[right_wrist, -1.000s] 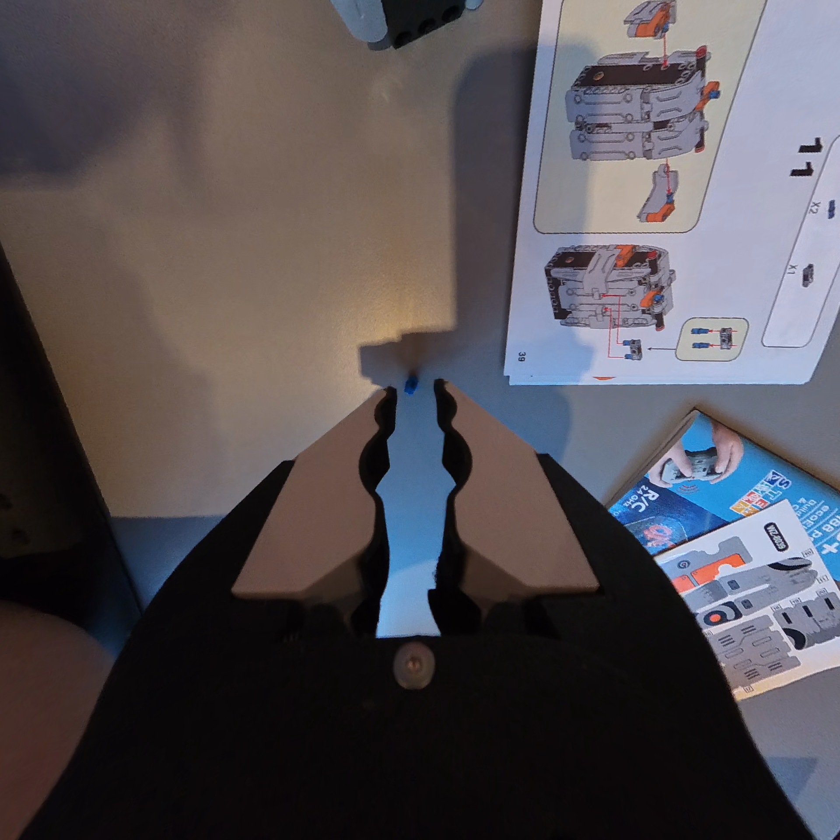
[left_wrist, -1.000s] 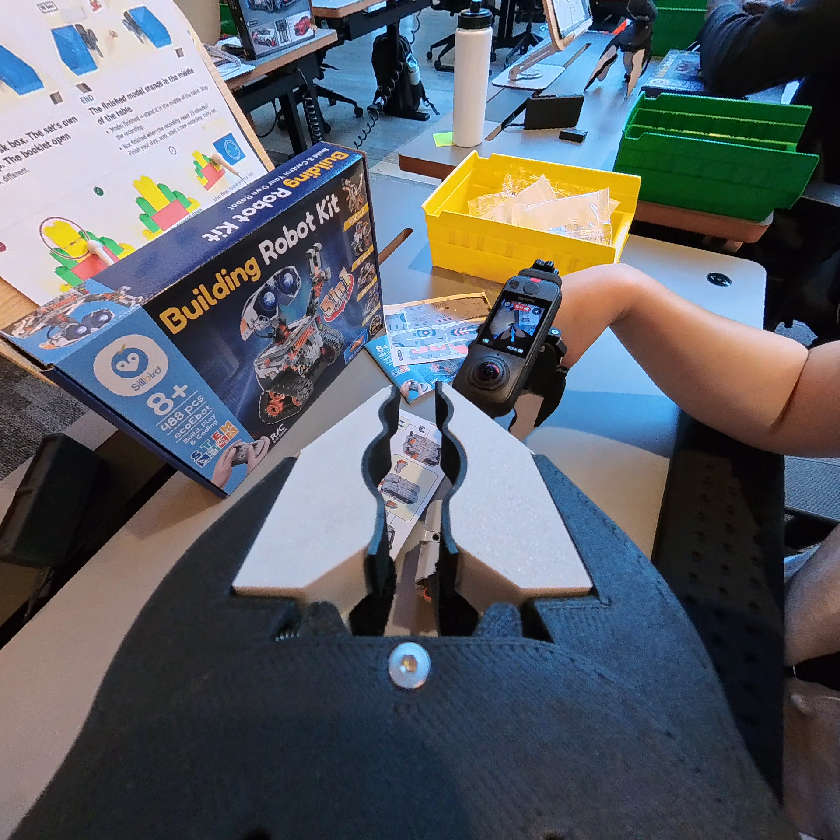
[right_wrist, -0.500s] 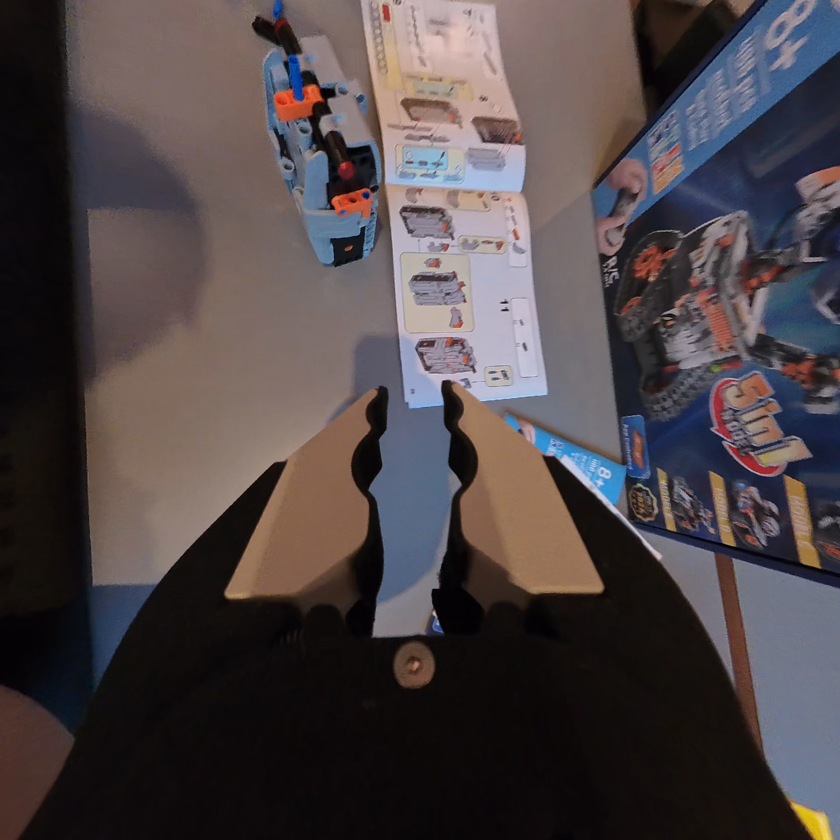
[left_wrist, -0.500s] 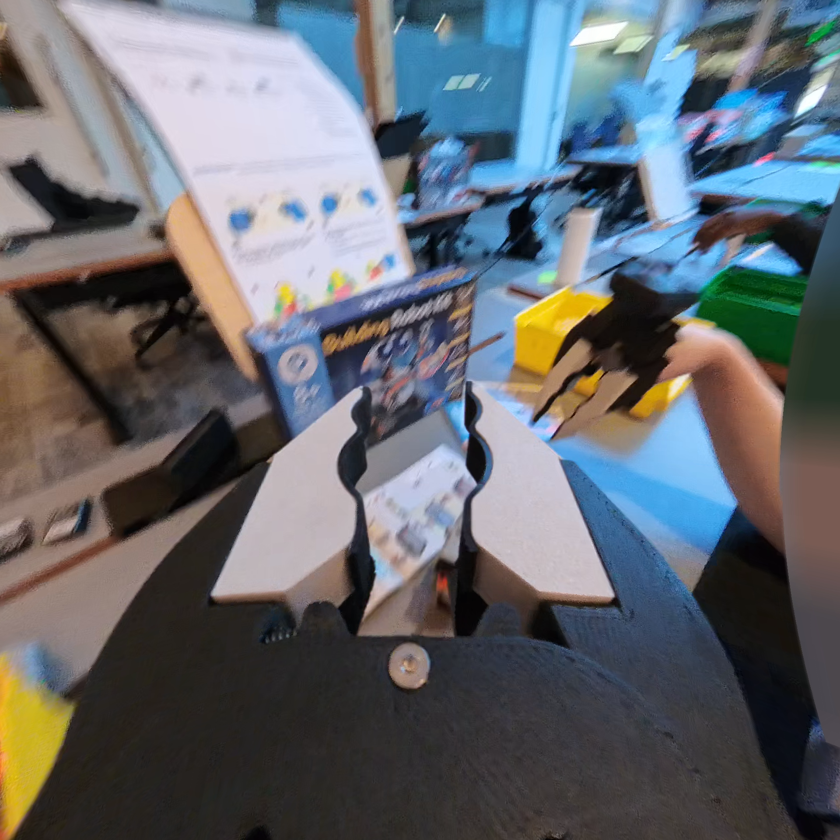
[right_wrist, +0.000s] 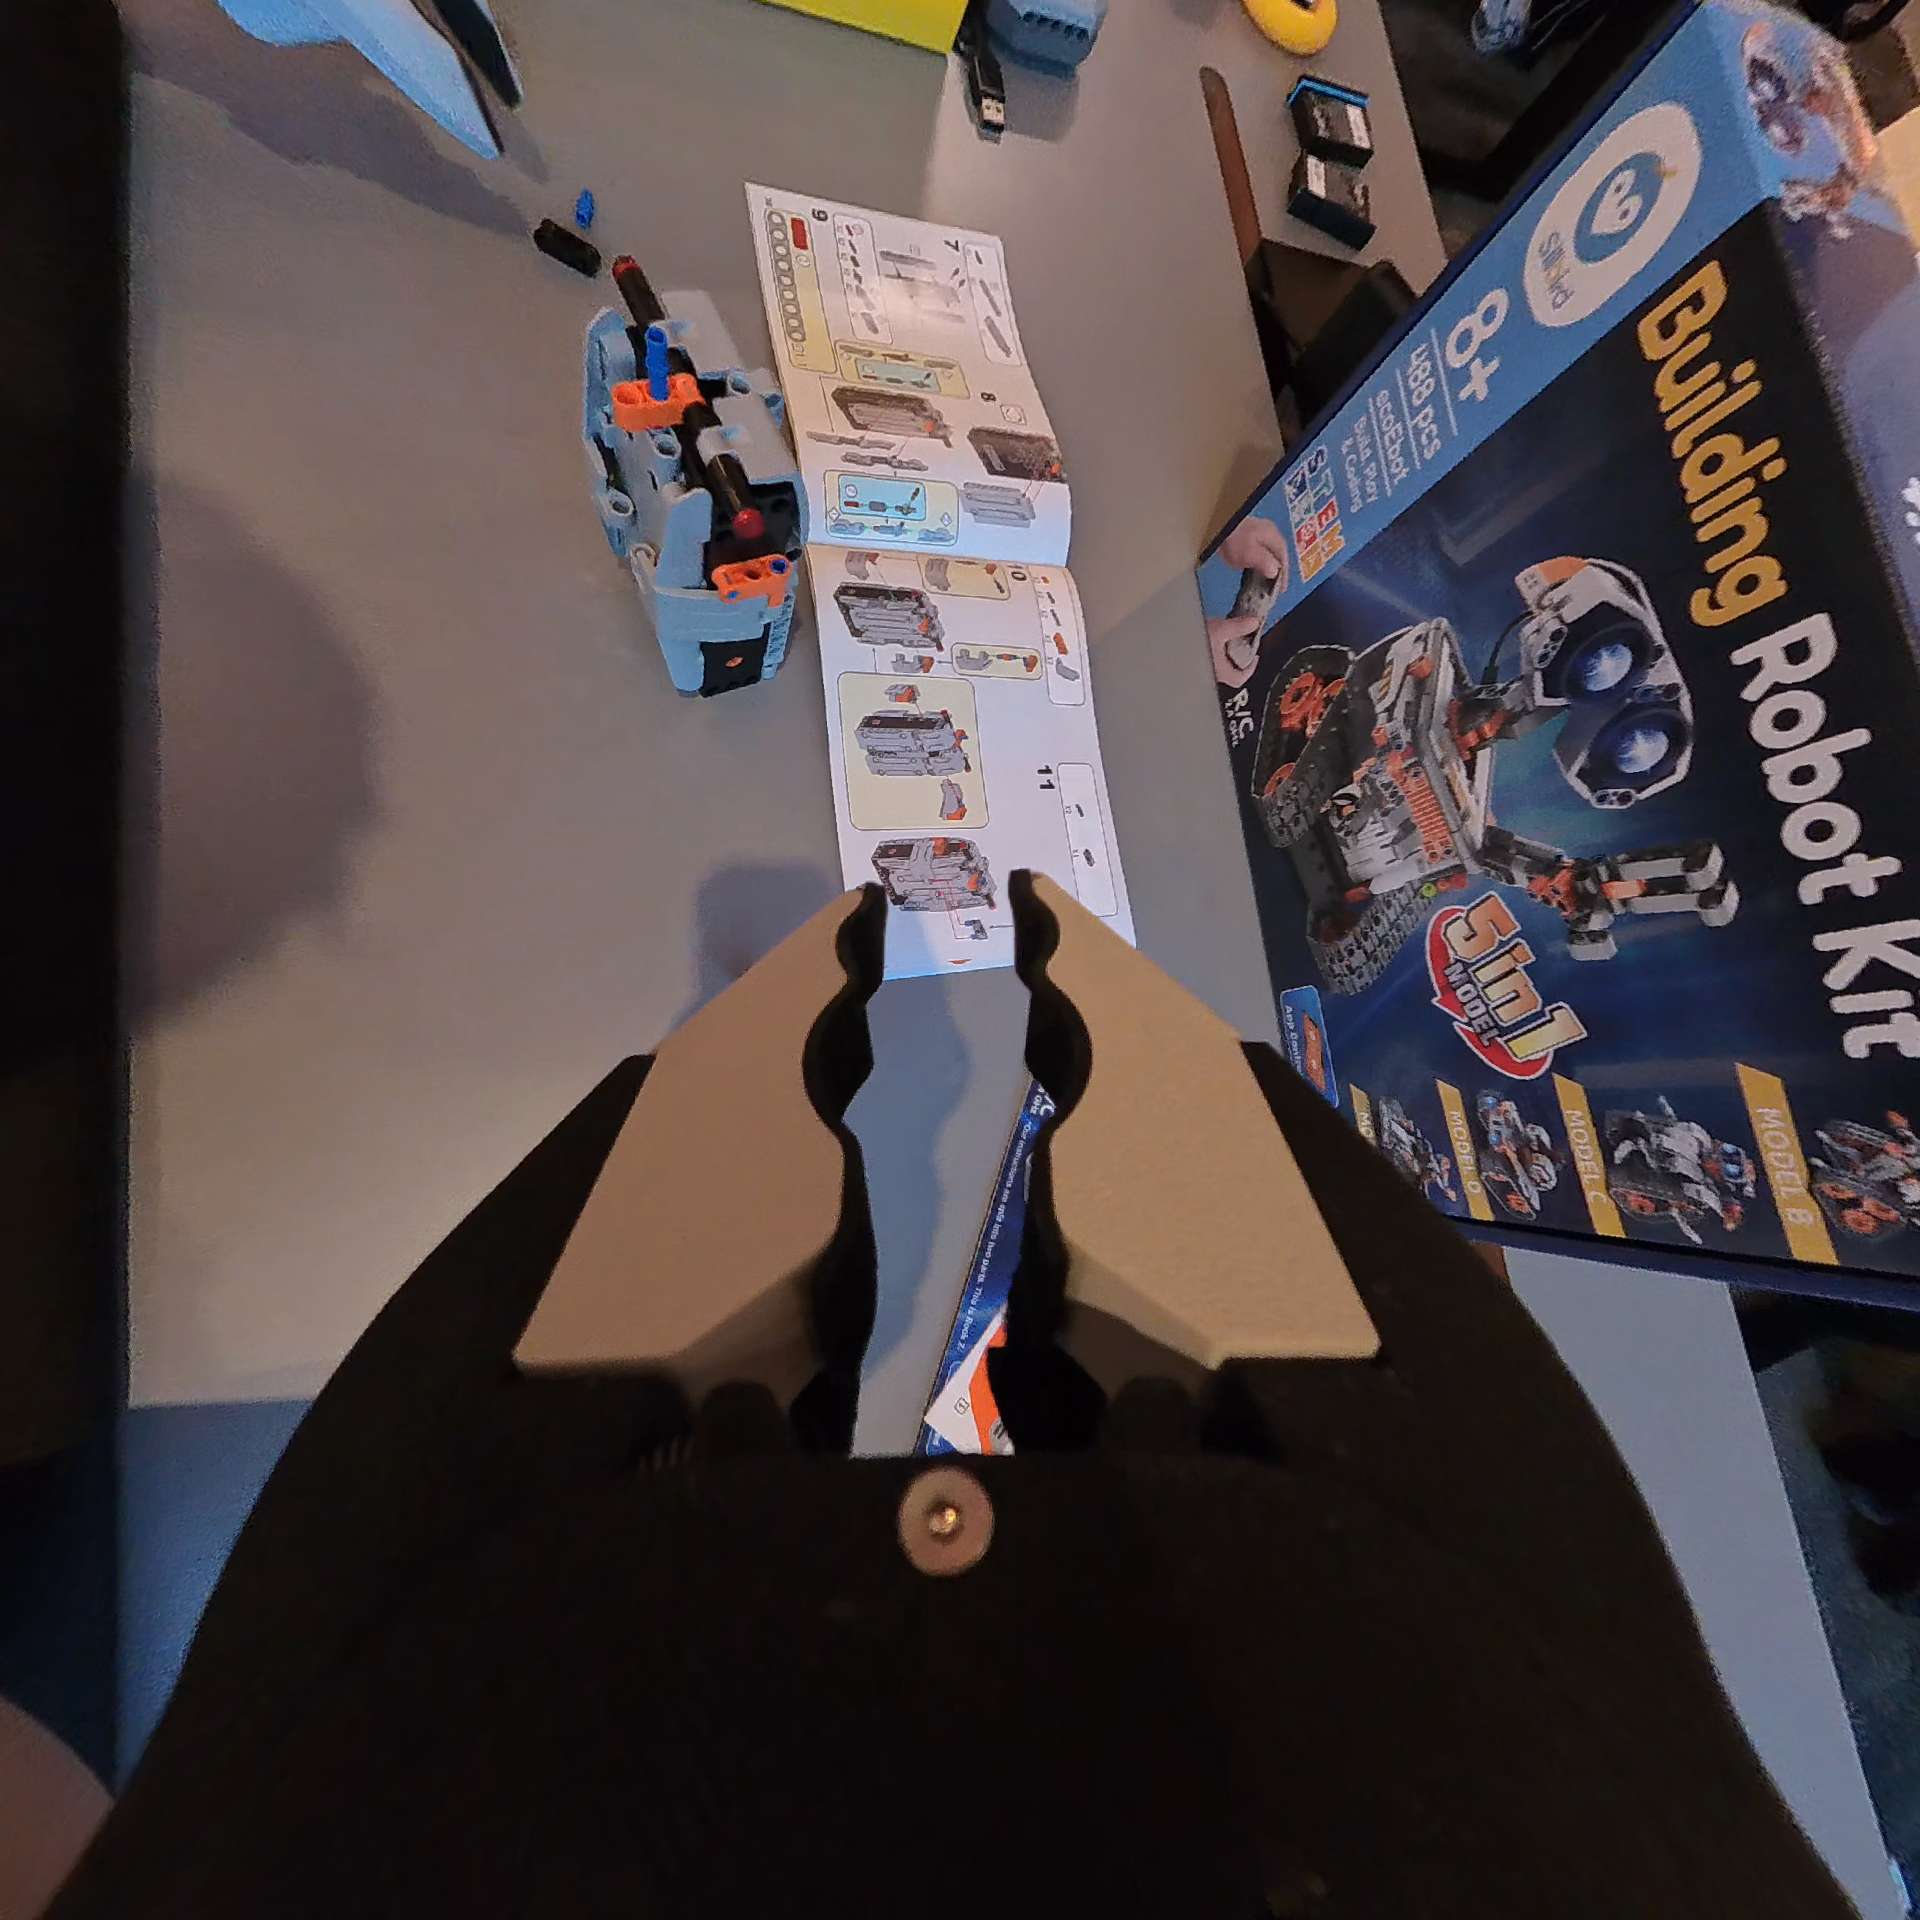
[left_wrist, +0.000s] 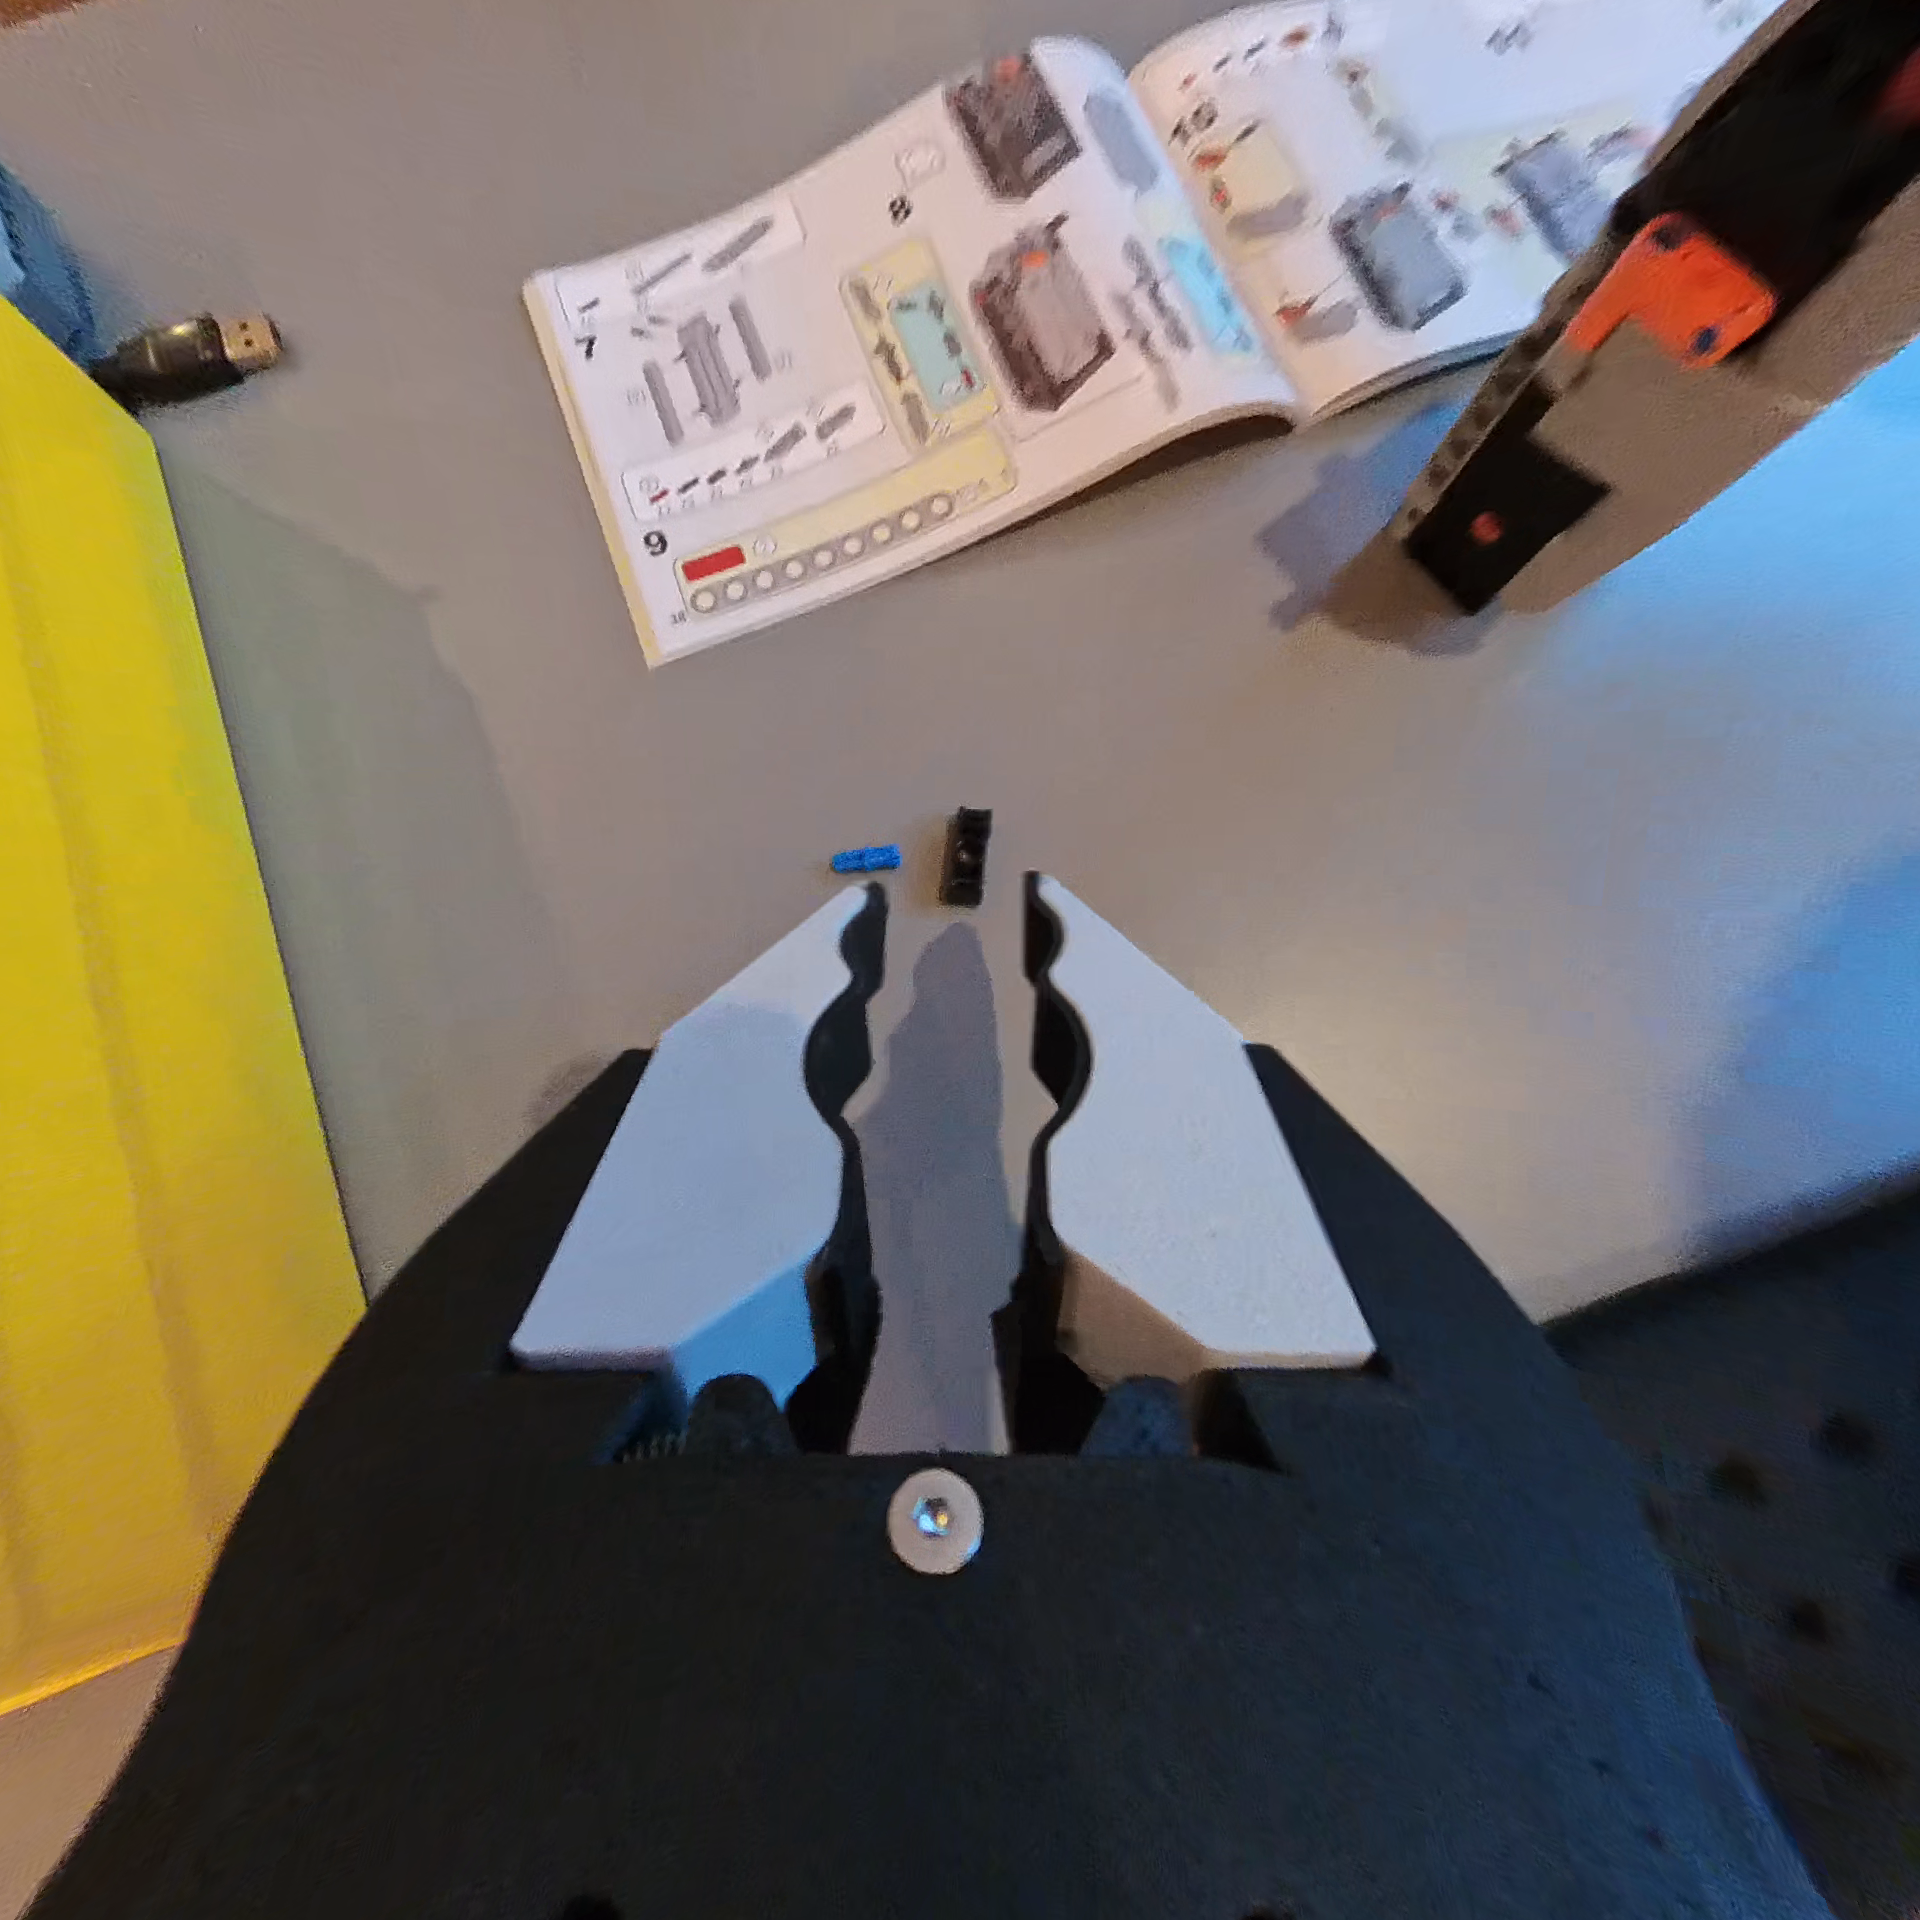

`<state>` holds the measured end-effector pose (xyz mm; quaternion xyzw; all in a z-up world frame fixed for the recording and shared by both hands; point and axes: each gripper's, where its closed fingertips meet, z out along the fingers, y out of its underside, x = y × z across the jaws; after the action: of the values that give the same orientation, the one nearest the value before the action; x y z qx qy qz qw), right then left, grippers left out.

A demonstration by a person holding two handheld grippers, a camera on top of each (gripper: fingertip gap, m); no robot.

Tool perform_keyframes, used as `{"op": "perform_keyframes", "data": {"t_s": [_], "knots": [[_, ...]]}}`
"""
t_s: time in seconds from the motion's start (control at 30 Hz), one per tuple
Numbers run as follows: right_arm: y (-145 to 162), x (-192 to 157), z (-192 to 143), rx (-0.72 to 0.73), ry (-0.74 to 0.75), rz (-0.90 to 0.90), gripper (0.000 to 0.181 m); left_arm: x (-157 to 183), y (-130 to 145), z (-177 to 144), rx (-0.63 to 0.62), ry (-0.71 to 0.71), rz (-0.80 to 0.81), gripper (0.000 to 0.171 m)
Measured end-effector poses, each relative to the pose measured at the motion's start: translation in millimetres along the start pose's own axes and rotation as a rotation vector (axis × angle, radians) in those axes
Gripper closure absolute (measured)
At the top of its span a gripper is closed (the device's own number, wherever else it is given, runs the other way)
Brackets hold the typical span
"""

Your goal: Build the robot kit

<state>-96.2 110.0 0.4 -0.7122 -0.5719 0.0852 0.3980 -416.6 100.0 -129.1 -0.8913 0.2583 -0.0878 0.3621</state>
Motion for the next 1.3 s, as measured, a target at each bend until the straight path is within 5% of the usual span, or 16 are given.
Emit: {"op": "perform_keyframes", "data": {"t_s": [0.03,0.4,0.87,1.03,1.17,1.3], "knots": [[-1,0,-2,0.007,0.004,-0.001,0.157,0,3,3,-0.009,0.008,0.002,0.156],[0,5,-20,0.052,0.036,0.016,0.156,2,16,28,-0.081,0.028,0.024,0.142],[12,15,-20,0.064,0.038,0.075,0.157,4,12,16,-0.082,0.035,0.132,0.165],[-20,27,-30,0.311,-0.031,0.261,0.150,32,-66,-56,0.101,-0.078,0.610,0.166],[-76,7,-43,0.600,-0.376,0.494,0.144,86,-128,-101,0.198,-0.128,1.083,0.166],[-107,-34,-30,0.586,-0.698,0.544,0.155,133,-152,-107,0.221,-0.149,1.446,0.166]]}}
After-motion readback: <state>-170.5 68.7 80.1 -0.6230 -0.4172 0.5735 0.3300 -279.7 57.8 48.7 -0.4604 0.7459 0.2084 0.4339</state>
